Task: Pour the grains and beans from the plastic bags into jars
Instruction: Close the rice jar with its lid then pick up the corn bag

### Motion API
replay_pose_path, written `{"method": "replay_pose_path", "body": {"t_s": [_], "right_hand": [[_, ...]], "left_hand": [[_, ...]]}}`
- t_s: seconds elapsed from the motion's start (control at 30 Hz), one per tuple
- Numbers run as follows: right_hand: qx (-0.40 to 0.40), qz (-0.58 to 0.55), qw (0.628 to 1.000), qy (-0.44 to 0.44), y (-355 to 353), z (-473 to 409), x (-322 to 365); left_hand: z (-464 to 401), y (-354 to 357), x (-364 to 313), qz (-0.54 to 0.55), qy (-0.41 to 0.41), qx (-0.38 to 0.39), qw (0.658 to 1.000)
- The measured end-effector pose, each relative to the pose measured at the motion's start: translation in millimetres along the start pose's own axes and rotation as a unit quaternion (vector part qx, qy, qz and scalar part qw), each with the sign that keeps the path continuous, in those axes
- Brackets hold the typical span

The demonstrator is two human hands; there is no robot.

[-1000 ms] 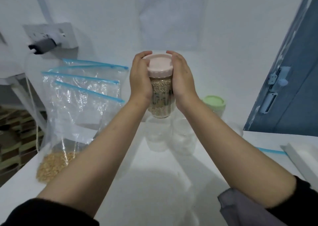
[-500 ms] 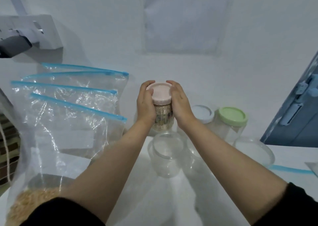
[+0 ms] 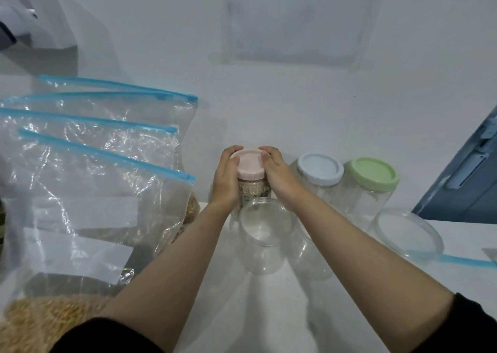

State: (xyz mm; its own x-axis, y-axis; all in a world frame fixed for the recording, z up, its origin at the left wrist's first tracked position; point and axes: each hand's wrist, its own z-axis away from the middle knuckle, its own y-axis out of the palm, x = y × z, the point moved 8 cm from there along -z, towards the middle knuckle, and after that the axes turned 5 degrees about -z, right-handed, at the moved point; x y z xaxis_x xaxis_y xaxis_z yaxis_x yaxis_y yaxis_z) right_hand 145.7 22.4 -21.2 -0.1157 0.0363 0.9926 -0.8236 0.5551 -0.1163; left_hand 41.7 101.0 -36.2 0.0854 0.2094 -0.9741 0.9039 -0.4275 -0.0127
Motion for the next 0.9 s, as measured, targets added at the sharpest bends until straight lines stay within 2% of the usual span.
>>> {"method": "replay_pose_path", "body": {"t_s": [0.13,0.27,0.4,0.47,0.53,0.67,0.77,0.9], "right_hand": [[-0.023,0.029,0.999,-0.01,-6,4,0],[-0.049,0.07,0.996,-0.029,-11,17,12],[-0.088,0.085,0.989,-0.08,-29,37,36],[-0.111,0.099,0.983,-0.112,-43,46,48],[-0.133,0.115,0.974,-0.144,-60,52,61],[-0.168,0.15,0.962,-0.157,-96,54,71],[-0.185,0.191,0.956,-0.122,-121,50,61],[-0.113,0.262,0.958,-0.022,-124,38,20]], "left_hand": [[6,0,-5,-0.042,0.002,0.04,0.998],[11,-6,-15,-0.113,-0.005,0.002,0.994],[25,-1,-57,-0.233,0.101,-0.052,0.966],[34,19,-79,-0.253,0.167,-0.013,0.953],[42,43,-91,-0.255,0.191,0.035,0.947],[46,80,-96,-0.195,0.147,0.068,0.967],[43,102,-85,-0.183,0.084,0.089,0.975],[38,126,-51,-0.228,-0.017,0.122,0.966]]}}
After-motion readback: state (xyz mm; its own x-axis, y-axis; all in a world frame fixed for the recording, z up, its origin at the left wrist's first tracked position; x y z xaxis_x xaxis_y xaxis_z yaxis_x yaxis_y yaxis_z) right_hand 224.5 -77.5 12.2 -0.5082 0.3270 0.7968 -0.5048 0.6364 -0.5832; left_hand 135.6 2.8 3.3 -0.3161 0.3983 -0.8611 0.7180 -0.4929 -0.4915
